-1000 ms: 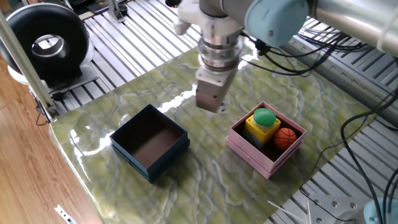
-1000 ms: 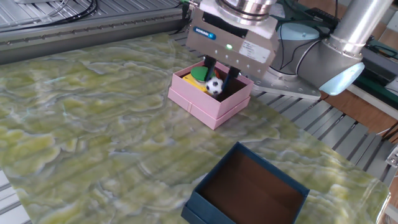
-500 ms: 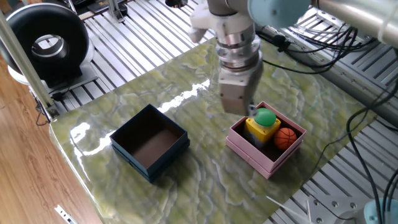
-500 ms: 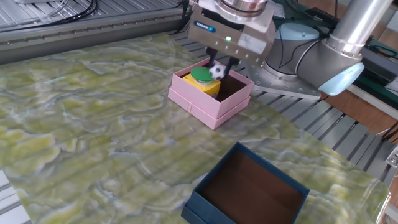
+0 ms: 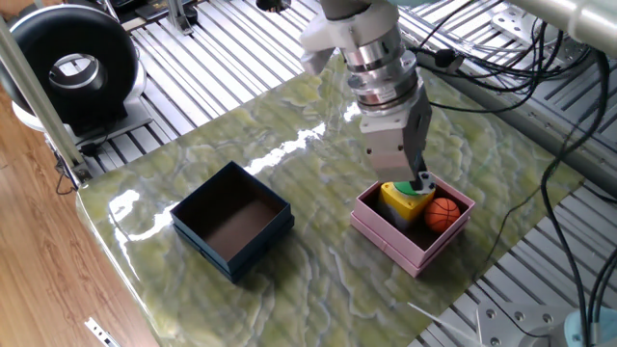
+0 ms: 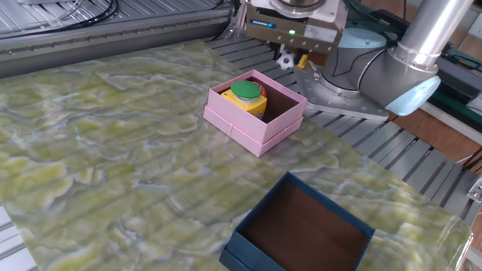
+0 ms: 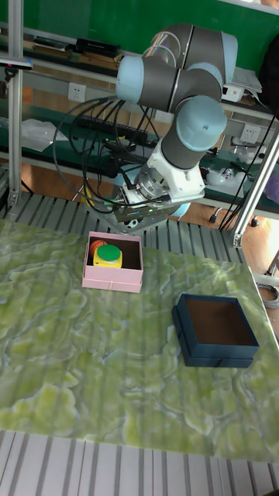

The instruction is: Move an object from one box to another

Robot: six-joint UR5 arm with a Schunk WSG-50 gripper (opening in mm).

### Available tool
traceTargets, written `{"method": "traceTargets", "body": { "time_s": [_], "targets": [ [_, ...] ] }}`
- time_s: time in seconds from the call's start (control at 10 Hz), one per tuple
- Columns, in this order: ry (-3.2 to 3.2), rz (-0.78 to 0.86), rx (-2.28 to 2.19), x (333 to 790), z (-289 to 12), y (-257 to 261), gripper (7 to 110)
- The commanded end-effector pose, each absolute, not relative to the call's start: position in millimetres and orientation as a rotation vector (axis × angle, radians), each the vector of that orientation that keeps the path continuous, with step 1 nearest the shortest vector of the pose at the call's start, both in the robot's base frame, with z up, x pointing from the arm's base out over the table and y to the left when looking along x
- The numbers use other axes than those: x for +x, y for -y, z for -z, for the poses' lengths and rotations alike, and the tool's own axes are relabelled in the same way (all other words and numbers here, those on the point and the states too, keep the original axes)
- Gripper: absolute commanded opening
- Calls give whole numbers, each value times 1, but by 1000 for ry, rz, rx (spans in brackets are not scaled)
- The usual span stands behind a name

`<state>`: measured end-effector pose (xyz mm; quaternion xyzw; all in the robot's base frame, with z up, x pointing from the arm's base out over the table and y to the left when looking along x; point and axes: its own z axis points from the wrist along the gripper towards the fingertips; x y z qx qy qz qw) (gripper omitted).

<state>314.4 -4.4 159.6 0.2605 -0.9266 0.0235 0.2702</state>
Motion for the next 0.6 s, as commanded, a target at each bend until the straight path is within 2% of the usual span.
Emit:
{"method": "traceTargets", "body": {
  "time_s": [0.0, 0.2, 0.5],
  "targets": [
    [2402, 18, 714, 303, -181, -5, 7],
    [2425, -49, 677, 327, -192, -6, 7],
    [2567, -83, 691, 375, -186, -22, 7]
  ]
}}
